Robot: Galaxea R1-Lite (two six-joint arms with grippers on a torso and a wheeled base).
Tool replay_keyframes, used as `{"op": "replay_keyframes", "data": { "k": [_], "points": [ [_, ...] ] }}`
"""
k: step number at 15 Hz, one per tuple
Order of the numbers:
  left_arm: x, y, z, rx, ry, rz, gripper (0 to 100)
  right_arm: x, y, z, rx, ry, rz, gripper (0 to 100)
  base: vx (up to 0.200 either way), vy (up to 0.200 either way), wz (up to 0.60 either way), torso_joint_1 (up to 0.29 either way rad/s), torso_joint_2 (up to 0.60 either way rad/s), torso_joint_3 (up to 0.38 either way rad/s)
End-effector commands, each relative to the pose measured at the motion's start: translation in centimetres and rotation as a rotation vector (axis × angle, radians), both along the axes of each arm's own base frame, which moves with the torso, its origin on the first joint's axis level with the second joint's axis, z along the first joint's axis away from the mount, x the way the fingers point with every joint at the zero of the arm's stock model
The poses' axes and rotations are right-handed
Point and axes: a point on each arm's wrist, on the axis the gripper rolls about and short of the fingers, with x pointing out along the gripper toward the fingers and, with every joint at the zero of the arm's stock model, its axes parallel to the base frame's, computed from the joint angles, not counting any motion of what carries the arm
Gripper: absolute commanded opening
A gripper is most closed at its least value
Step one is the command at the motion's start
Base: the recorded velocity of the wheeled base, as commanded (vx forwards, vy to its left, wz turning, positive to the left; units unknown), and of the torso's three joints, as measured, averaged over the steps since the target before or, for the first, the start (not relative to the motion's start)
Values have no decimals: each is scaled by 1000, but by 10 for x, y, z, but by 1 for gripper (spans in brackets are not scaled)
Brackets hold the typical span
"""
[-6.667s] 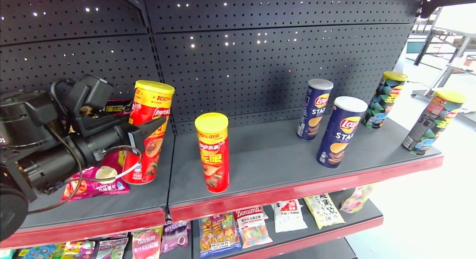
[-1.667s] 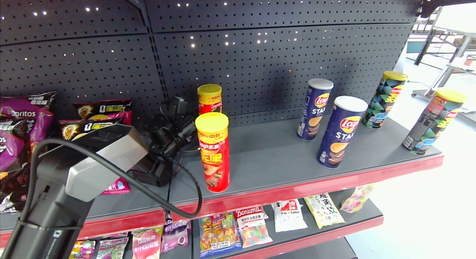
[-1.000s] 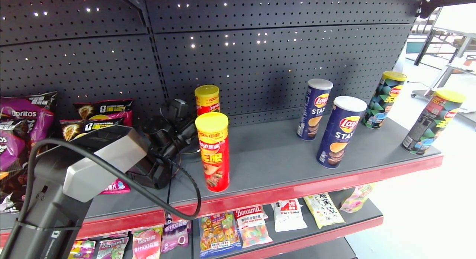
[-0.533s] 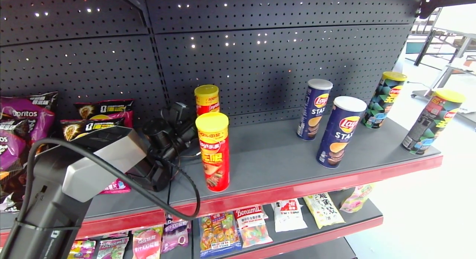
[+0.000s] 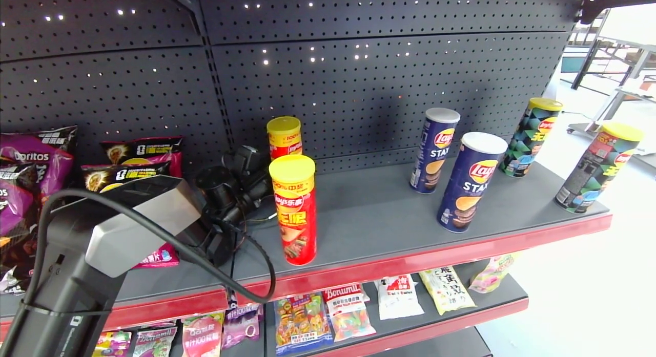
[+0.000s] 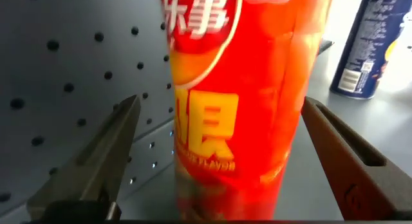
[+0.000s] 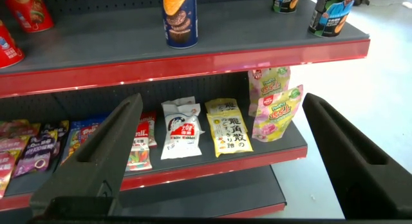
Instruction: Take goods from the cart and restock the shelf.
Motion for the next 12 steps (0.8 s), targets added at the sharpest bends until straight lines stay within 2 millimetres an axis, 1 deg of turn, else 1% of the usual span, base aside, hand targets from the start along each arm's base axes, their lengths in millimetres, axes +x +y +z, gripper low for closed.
{"op": "replay_keyframes", "data": {
  "k": [1,2,5,7,9,10,12],
  "points": [
    [-5,5,13,-3,-15,6,100,0,0,0,0,0,1,100,0,0,0,0,0,0],
    [-7,7,16,0,-17,8,100,0,0,0,0,0,1,100,0,0,0,0,0,0],
    [-16,24,22,35,-16,47,100,0,0,0,0,0,1,100,0,0,0,0,0,0],
    [-18,26,24,44,-8,51,100,0,0,0,0,0,1,100,0,0,0,0,0,0],
    [-23,28,42,47,-2,53,100,0,0,0,0,0,1,100,0,0,0,0,0,0],
    [-25,28,43,49,6,53,100,0,0,0,0,0,1,100,0,0,0,0,0,0],
    [-36,31,44,66,65,54,100,0,0,0,0,0,1,100,0,0,0,0,0,0]
  ]
}}
